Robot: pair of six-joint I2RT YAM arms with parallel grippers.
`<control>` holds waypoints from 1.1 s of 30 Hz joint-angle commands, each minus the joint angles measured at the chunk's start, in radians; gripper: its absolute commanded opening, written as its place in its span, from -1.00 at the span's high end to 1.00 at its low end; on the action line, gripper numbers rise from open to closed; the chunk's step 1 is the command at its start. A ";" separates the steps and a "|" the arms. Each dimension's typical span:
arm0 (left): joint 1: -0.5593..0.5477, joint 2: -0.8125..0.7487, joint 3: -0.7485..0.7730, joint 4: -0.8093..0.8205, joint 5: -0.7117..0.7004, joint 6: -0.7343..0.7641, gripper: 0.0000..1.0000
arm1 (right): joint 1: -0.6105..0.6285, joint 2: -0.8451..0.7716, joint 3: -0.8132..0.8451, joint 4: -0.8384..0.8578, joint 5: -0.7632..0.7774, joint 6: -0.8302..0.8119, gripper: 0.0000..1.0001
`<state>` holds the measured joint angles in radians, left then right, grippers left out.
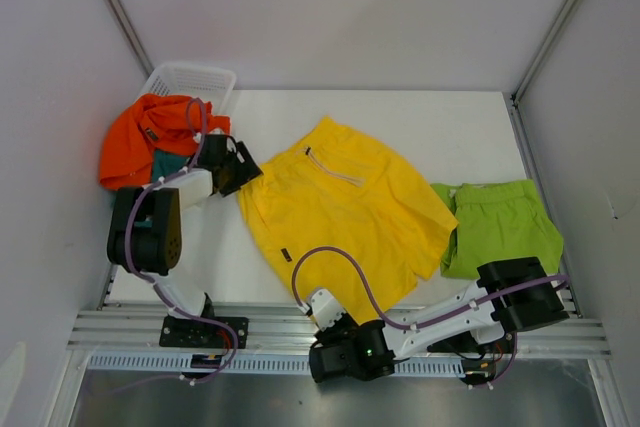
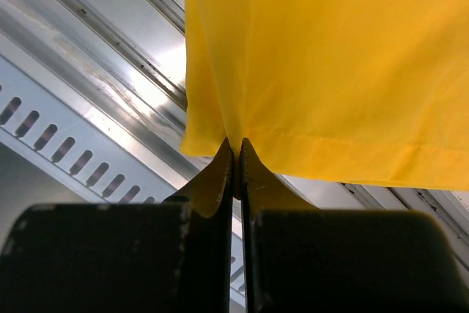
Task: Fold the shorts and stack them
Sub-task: Fold the shorts
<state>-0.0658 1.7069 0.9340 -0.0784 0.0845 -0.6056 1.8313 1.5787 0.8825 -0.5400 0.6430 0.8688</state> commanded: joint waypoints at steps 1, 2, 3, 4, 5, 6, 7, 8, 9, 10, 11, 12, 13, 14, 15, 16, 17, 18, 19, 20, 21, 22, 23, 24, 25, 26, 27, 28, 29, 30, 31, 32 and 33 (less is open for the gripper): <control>0.027 -0.038 -0.032 0.015 -0.015 -0.011 -0.65 | 0.010 -0.036 -0.019 0.017 0.027 0.044 1.00; 0.030 -0.047 -0.043 0.022 -0.011 -0.013 -0.64 | 0.010 -0.036 -0.020 0.017 0.027 0.048 1.00; 0.038 -0.056 -0.055 0.038 0.000 -0.013 -0.62 | 0.010 -0.036 -0.023 0.021 0.026 0.052 1.00; 0.040 -0.073 -0.064 0.045 0.001 -0.013 -0.61 | 0.011 -0.036 -0.027 0.025 0.024 0.052 1.00; 0.043 -0.081 -0.069 0.048 0.000 -0.013 -0.58 | 0.010 -0.036 -0.031 0.028 0.024 0.052 1.00; 0.050 -0.084 -0.070 0.048 0.006 -0.010 -0.57 | 0.008 -0.037 -0.031 0.032 0.021 0.052 1.00; 0.054 -0.085 -0.069 0.043 0.012 -0.005 -0.56 | 0.008 -0.034 -0.033 0.032 0.023 0.055 1.00; 0.058 -0.085 -0.069 0.040 0.021 -0.003 -0.56 | 0.009 -0.034 -0.033 0.031 0.023 0.056 1.00; 0.063 -0.089 -0.080 0.040 0.044 -0.003 -0.56 | 0.008 -0.034 -0.034 0.032 0.020 0.058 1.00; 0.063 -0.095 -0.084 0.042 0.050 -0.003 -0.58 | 0.006 -0.032 -0.036 0.034 0.018 0.058 1.00; 0.063 -0.116 -0.089 0.042 0.057 -0.005 -0.65 | 0.005 -0.031 -0.039 0.037 0.018 0.059 1.00; 0.063 -0.128 -0.096 0.042 0.060 -0.005 -0.69 | 0.003 -0.029 -0.042 0.041 0.015 0.059 1.00; 0.063 -0.141 -0.107 0.042 0.075 -0.005 -0.76 | 0.000 -0.026 -0.043 0.043 0.014 0.059 1.00; 0.063 -0.165 -0.109 0.028 0.078 -0.005 -0.84 | 0.000 -0.025 -0.043 0.044 0.014 0.061 1.00; 0.063 -0.177 -0.107 0.019 0.080 -0.003 -0.87 | 0.000 -0.025 -0.045 0.046 0.014 0.059 1.00; 0.063 -0.190 -0.107 -0.006 0.072 0.000 -0.91 | -0.001 -0.023 -0.045 0.048 0.014 0.062 1.00; 0.063 -0.203 -0.106 -0.017 0.064 0.001 -0.94 | -0.001 -0.023 -0.047 0.049 0.014 0.062 1.00; 0.063 -0.231 -0.104 -0.024 0.058 0.004 -0.96 | -0.001 -0.025 -0.048 0.049 0.014 0.062 1.00; 0.063 -0.245 -0.104 -0.033 0.051 0.006 -0.98 | -0.001 -0.025 -0.050 0.051 0.014 0.067 1.00; 0.063 -0.254 -0.101 -0.052 0.038 0.007 -0.98 | -0.001 -0.025 -0.051 0.052 0.012 0.067 1.00; 0.093 -0.274 -0.107 -0.060 0.035 0.006 -0.98 | -0.001 -0.025 -0.054 0.055 0.011 0.068 1.00; 0.096 -0.283 -0.107 -0.064 0.032 0.004 -0.98 | -0.003 -0.025 -0.060 0.058 0.007 0.070 1.00; 0.103 -0.292 -0.113 -0.067 0.031 0.003 -0.98 | -0.004 -0.022 -0.062 0.063 0.007 0.072 1.00; 0.106 -0.309 -0.127 -0.064 0.029 0.003 -0.98 | -0.006 -0.022 -0.065 0.066 0.003 0.072 1.00; 0.106 -0.314 -0.130 -0.063 0.021 0.003 -0.99 | -0.006 -0.020 -0.066 0.067 0.004 0.070 1.00; 0.109 -0.317 -0.135 -0.060 0.009 0.001 -0.97 | -0.007 -0.019 -0.066 0.071 0.003 0.067 1.00; 0.113 -0.313 -0.141 -0.046 0.000 0.004 -0.94 | -0.007 -0.019 -0.066 0.072 0.003 0.067 1.00; 0.116 -0.290 -0.141 -0.043 0.003 0.007 -0.83 | -0.007 -0.019 -0.066 0.072 0.003 0.067 1.00; 0.124 -0.273 -0.138 -0.043 0.011 0.010 -0.79 | -0.009 -0.020 -0.065 0.074 0.001 0.064 1.00; 0.126 -0.257 -0.135 -0.043 0.021 0.015 -0.78 | -0.007 -0.022 -0.065 0.074 0.003 0.064 1.00; 0.129 -0.242 -0.130 -0.031 0.024 0.015 -0.77 | -0.009 -0.022 -0.066 0.074 0.003 0.064 1.00; 0.129 -0.212 -0.130 -0.023 0.026 0.015 -0.76 | -0.009 -0.023 -0.068 0.075 0.001 0.062 1.00; 0.129 -0.198 -0.126 -0.015 0.031 0.017 -0.76 | -0.009 -0.023 -0.068 0.078 0.001 0.062 1.00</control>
<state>0.0498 1.4628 0.8082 -0.1200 0.1085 -0.6018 1.8236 1.5719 0.8227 -0.4789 0.6212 0.9092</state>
